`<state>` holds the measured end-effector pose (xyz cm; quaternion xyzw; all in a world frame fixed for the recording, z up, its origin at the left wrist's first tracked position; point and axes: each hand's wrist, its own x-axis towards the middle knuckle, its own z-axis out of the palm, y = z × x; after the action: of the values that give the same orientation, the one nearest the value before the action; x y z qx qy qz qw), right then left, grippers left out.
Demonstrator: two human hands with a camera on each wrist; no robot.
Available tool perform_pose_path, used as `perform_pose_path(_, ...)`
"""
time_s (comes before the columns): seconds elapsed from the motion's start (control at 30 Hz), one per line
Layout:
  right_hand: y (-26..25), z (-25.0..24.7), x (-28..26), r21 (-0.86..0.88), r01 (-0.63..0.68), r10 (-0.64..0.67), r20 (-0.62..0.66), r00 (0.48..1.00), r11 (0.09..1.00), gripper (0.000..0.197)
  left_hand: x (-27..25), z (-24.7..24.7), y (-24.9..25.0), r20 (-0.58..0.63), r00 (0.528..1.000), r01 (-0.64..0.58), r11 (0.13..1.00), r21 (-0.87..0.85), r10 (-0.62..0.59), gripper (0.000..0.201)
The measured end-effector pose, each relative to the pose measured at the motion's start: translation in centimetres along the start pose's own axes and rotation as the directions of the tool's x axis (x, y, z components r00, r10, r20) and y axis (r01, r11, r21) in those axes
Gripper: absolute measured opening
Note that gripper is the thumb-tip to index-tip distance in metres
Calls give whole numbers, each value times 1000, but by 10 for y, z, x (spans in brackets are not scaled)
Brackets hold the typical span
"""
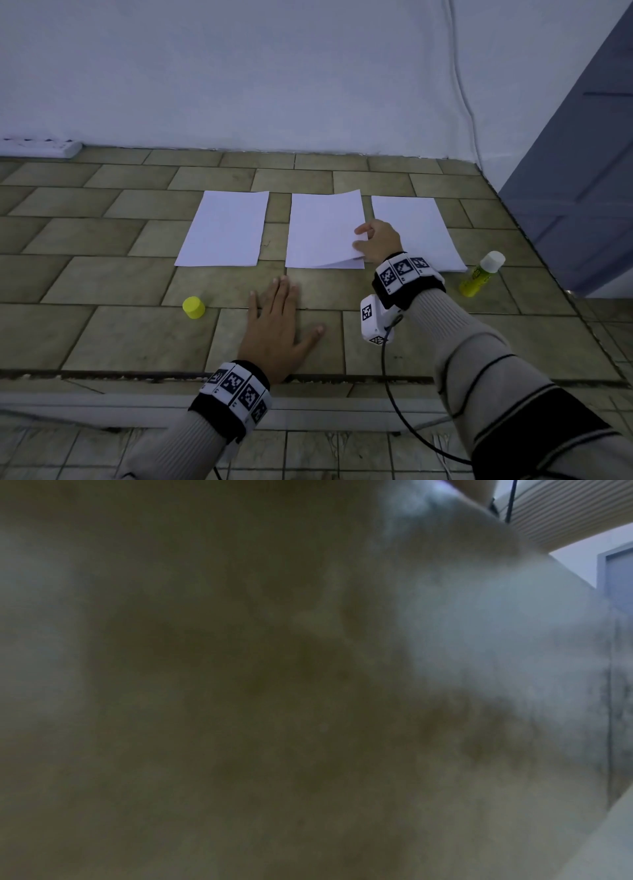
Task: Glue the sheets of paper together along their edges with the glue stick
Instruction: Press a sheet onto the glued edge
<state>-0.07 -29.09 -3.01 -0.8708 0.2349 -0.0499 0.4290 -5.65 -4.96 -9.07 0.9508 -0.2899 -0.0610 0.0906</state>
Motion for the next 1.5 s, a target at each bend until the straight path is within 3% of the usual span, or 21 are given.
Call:
perform_pose_path(0.2, 2, 4, 3, -178, 33, -28, 32, 999, 983, 35, 1, -1, 1, 15, 1000, 13, 999, 37, -13, 102)
perform_pose_path(0.43, 1, 11, 7, -272, 57, -44, 54, 998, 961, 34, 1, 0, 0, -11, 1000, 6, 1000, 10, -6, 104)
perform_pose_path(0.73, -4, 11, 9, -479, 61, -4, 119, 993, 876, 40, 1, -1, -1, -1, 1000, 6, 1000, 23, -6, 99)
perform_pose_path(0.83, -4, 9, 5, -486, 39, 15, 106, 994, 873, 41, 0, -1, -2, 1, 1000, 9, 1000, 22, -9, 100)
perform_pose_path(0.93, -5, -2, -6, -361, 84, -59, 80, 995, 929, 41, 0, -4, -3, 1, 1000, 12, 999, -51, -12, 108)
perform_pose_path(1.03, -12, -25, -25, -175, 208, -217, -34, 976, 962, 34, 4, -19, -5, 71, 997, 58, 965, -256, -41, 98)
perform_pose_path(1.1, -15, -45, -40, -112, 307, -322, -161, 933, 945, 28, 6, -41, -4, 25, 999, 52, 898, -437, -46, 83)
perform_pose_path(1.2, -11, -78, -58, -125, 429, -439, -419, 794, 895, 22, 12, -85, -3, -32, 997, 36, 837, -546, -64, 63)
perform_pose_path(1.27, -1, -97, -64, -171, 445, -458, -560, 690, 879, 25, 24, -109, -11, -72, 991, 59, 845, -531, -114, 66)
perform_pose_path(1.37, 21, -117, -68, -161, 380, -379, -689, 617, 911, 41, 53, -123, -36, -127, 963, 169, 901, -399, -237, 73)
perform_pose_path(1.5, 54, -123, -72, 43, 184, -88, -757, 648, 982, 74, 92, -112, -72, -51, 905, 415, 902, -116, -423, 75)
